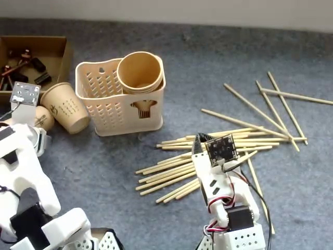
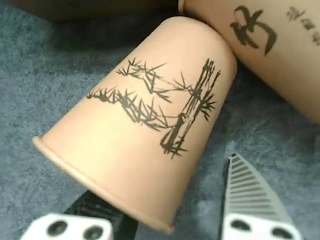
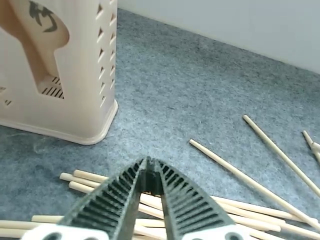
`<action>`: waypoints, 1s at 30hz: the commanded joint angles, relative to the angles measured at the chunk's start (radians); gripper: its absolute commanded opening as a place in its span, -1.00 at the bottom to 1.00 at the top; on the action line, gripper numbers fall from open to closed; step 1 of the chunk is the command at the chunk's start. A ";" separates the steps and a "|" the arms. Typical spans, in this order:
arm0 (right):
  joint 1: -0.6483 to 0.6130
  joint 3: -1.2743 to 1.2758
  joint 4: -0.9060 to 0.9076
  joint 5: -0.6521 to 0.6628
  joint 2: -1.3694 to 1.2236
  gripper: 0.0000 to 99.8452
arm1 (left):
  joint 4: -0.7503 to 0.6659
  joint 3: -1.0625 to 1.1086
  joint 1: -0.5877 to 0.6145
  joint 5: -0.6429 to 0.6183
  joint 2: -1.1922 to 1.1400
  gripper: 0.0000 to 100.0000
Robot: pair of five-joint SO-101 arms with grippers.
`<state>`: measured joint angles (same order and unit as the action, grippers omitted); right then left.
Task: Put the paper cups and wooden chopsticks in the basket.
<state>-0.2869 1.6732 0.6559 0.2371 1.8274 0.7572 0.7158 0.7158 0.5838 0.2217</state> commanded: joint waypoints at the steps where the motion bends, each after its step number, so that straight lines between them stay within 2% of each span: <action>1: -0.013 0.147 0.004 0.011 0.004 -0.98 | 0.006 -0.024 -0.059 -0.072 0.039 -0.57; 7: -0.013 0.147 0.004 0.011 0.004 -0.98 | 0.009 -0.050 -0.094 -0.186 0.047 -0.58; 9: -0.013 0.147 0.004 0.011 0.004 -0.98 | 0.009 -0.065 -0.093 -0.212 0.047 -0.64; 13: -0.012 0.147 0.004 0.011 0.004 -0.98 | 0.012 -0.096 -0.088 -0.218 0.047 -0.79; 17: -0.012 0.147 0.004 0.011 0.004 -0.98 | 0.041 -0.104 -0.087 -0.218 0.047 -0.84; 23: -0.012 0.147 0.004 0.011 0.004 -0.98 | 0.253 -0.226 -0.090 -0.218 0.047 -0.99; 30: -0.012 0.147 0.004 0.011 0.004 -0.98 | 0.597 -0.472 -0.099 -0.221 0.047 -0.99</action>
<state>-0.2869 1.6732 0.6559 0.2371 1.8274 1.2236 0.3721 0.6452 0.3721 0.2232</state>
